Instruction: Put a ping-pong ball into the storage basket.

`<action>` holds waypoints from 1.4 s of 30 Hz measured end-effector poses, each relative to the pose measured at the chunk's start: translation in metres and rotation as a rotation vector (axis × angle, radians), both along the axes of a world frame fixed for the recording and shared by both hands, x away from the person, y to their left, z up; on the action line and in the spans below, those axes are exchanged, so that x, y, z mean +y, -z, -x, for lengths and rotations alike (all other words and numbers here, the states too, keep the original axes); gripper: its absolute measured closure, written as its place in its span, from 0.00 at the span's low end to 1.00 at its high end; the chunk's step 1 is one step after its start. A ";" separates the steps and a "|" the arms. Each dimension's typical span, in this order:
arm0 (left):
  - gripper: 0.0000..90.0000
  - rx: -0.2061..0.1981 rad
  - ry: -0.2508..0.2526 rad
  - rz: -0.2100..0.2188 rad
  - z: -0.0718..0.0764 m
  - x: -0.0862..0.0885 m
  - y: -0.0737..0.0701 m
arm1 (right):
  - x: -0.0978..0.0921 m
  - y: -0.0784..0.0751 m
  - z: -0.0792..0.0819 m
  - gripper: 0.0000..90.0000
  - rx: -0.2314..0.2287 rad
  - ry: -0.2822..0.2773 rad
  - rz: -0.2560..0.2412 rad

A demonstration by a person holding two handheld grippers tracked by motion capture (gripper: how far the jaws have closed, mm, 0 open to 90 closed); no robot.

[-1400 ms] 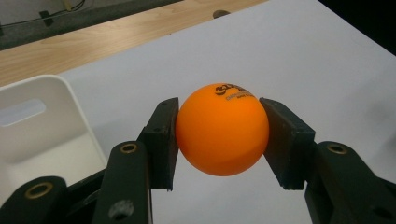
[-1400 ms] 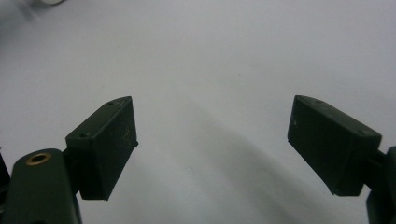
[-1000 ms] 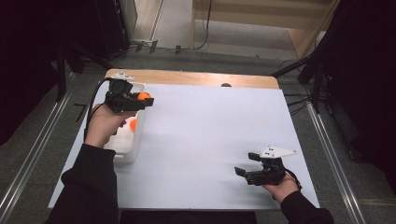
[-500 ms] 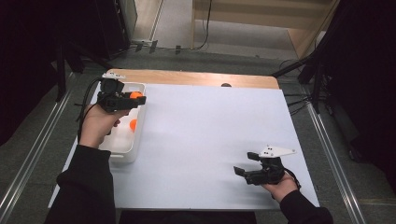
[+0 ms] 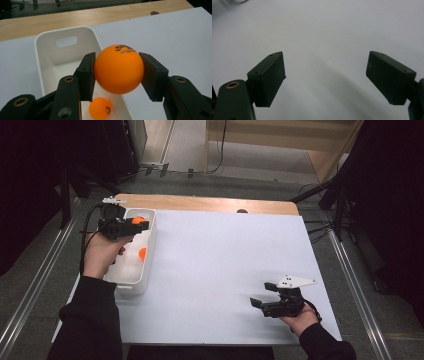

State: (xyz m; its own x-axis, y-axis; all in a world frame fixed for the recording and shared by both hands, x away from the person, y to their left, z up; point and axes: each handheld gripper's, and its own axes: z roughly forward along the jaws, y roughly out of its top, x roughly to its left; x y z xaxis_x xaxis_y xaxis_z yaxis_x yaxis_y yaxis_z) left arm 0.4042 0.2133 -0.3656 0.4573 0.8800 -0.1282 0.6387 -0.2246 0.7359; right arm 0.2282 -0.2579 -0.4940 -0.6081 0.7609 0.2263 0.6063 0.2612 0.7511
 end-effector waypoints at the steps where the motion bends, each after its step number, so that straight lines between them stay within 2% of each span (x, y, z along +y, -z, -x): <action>1: 0.57 -0.001 -0.006 -0.001 0.000 0.000 0.000 | 0.000 0.000 0.000 0.16 0.001 0.001 -0.001; 5: 0.57 -0.016 -0.026 -0.017 -0.002 0.000 0.001 | 0.000 0.000 0.000 0.16 -0.002 0.003 0.000; 10: 0.57 -0.021 -0.053 -0.011 -0.004 -0.001 0.004 | -0.001 0.000 0.000 0.16 -0.003 0.002 0.002; 18: 0.57 -0.018 -0.064 0.005 -0.015 0.000 0.012 | -0.001 0.000 0.000 0.16 -0.002 0.000 -0.002; 24: 0.57 -0.030 -0.078 -0.025 -0.020 -0.001 0.017 | 0.000 0.001 0.001 0.16 -0.007 -0.004 0.001; 36: 0.57 -0.039 -0.104 -0.023 -0.030 0.000 0.025 | -0.002 0.001 0.003 0.16 -0.001 0.000 0.004; 39: 0.57 -0.048 -0.112 -0.014 -0.031 0.000 0.026 | -0.002 0.001 0.005 0.16 0.005 0.002 0.003; 42: 0.57 -0.065 -0.113 -0.029 -0.032 0.000 0.028 | -0.003 0.001 0.005 0.16 -0.003 0.005 0.006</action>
State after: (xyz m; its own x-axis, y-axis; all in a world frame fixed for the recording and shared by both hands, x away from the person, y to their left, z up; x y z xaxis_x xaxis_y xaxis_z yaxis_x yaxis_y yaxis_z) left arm 0.4360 0.2131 -0.3938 0.3617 0.9293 -0.0748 0.6119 -0.1761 0.7710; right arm 0.2230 -0.2608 -0.4952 -0.6050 0.7652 0.2201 0.6052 0.2623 0.7516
